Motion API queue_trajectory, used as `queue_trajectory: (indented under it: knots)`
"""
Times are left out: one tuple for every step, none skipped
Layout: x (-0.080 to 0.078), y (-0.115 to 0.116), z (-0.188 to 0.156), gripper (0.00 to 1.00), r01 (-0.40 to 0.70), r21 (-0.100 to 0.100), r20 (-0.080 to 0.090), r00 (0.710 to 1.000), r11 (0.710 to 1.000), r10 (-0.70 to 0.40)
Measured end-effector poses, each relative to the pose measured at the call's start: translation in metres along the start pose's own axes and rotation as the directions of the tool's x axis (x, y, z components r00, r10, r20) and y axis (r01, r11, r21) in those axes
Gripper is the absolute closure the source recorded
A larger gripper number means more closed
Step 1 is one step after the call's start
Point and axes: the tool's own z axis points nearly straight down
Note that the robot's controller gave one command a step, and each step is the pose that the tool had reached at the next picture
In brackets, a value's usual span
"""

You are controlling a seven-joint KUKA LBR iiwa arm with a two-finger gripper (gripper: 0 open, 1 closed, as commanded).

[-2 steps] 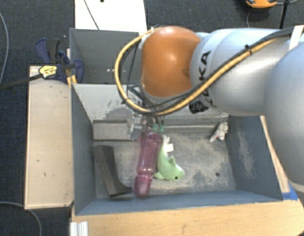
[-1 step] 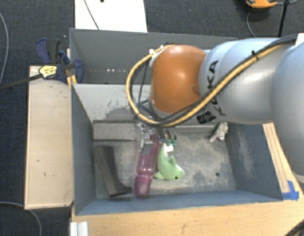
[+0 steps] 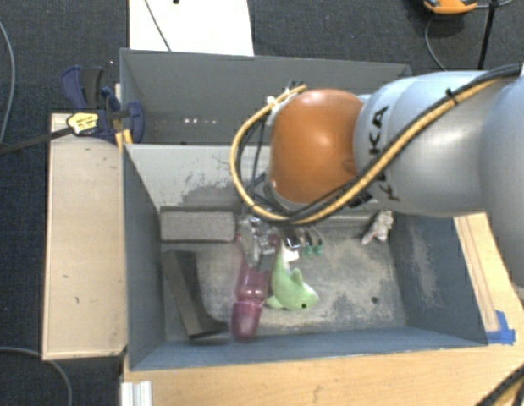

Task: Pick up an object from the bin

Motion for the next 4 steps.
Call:
queue_trajectory:
  knots:
    - [-0.007, 0.015, -0.03, 1.0, -0.081, -0.002, -0.014, 0.997, 0.997, 0.081]
    - [-0.01, 0.017, -0.051, 1.0, -0.08, -0.004, 0.007, 0.997, 0.997, 0.08]
    - [0.009, 0.003, 0.005, 1.0, 0.071, -0.004, -0.003, 0.997, 0.997, -0.071]
    - [0.027, -0.003, 0.027, 1.0, 0.216, -0.004, -0.008, 0.976, 0.976, -0.216]
